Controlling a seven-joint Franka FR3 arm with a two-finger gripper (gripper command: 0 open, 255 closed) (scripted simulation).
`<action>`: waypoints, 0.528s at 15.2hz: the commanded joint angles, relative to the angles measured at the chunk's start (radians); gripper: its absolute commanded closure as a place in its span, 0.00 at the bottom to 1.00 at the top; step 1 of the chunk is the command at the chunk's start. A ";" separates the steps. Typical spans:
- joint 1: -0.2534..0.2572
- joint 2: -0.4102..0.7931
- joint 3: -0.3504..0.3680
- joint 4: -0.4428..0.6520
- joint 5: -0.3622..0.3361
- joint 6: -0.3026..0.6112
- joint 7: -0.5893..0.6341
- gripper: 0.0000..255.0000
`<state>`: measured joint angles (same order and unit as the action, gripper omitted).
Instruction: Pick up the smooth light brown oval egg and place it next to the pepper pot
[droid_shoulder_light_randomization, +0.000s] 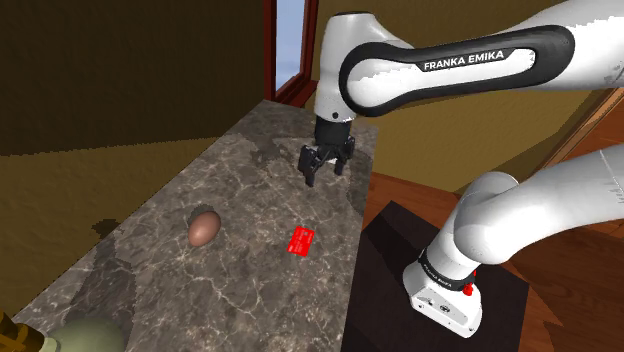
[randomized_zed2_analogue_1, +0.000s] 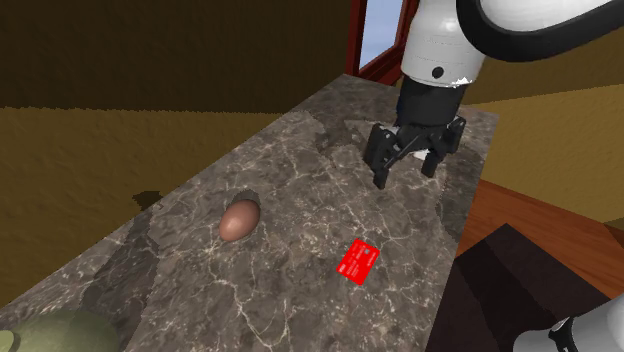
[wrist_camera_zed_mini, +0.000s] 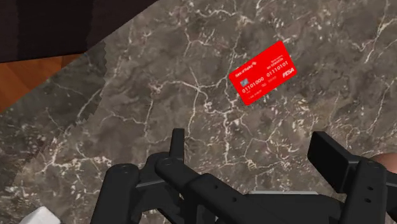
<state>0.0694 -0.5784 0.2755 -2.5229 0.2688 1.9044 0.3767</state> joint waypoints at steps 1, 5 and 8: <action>0.003 0.055 0.038 0.006 0.032 0.075 0.061 0.00; 0.002 0.171 0.110 0.041 0.073 0.207 0.180 0.00; -0.003 0.269 0.161 0.084 0.082 0.304 0.274 0.00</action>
<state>0.0657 -0.3398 0.4168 -2.4470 0.3450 2.1692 0.6152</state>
